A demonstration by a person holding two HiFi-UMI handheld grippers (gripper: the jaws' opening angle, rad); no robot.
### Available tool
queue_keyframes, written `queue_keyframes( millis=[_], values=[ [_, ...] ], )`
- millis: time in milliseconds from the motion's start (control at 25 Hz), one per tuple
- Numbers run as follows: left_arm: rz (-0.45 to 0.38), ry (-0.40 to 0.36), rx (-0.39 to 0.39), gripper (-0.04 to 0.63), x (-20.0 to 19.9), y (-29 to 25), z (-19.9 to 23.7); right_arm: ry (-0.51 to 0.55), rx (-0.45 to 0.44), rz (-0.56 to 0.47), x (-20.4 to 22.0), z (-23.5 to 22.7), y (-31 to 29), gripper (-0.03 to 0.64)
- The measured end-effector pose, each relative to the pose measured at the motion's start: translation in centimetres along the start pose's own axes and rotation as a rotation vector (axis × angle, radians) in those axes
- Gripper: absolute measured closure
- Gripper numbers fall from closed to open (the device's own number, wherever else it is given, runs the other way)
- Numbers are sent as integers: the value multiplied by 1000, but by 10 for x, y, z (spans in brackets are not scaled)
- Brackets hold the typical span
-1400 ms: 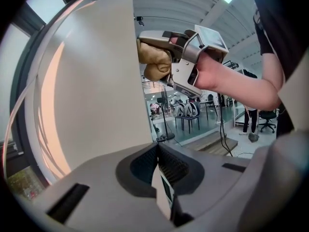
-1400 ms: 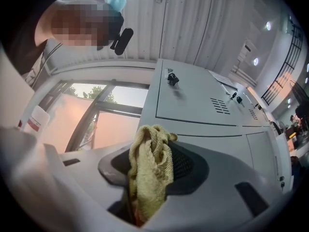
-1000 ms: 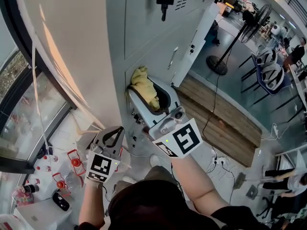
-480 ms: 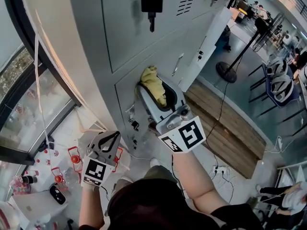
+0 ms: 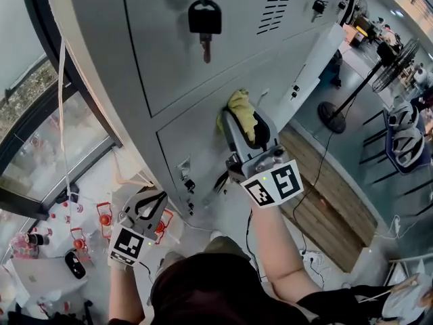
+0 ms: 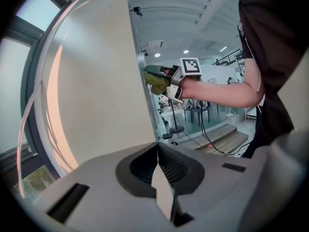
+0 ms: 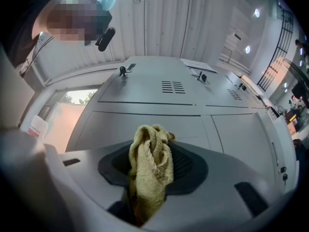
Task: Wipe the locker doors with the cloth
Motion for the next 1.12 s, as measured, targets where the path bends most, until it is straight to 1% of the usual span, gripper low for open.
queue_keyframes(
  millis=[160, 320, 560, 760, 1120],
  values=[
    [19, -13, -5, 584, -2, -1, 0, -51, 13, 0, 3, -23, -5, 454],
    [20, -21, -10, 584, -1, -1, -1, -58, 16, 5, 4, -42, -9, 454],
    [10, 28, -40, 584, -4, -1, -3, -68, 21, 8, 6, -63, -14, 454],
    [14, 41, -63, 584, -4, -2, -5, -69, 33, 18, 12, -77, -15, 454],
    [20, 5, -88, 584, -1, -4, -6, -95, 84, 64, 28, -83, -8, 454]
  ],
)
Point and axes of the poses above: the fingertips, and each gripper's own axes: y backward along the fingers, z to its left, x out of its underside, the point moved 10 cm from there along y, backward along the fingers, and after that the axes turned 12 degrees about x, right-handed, at the moved point
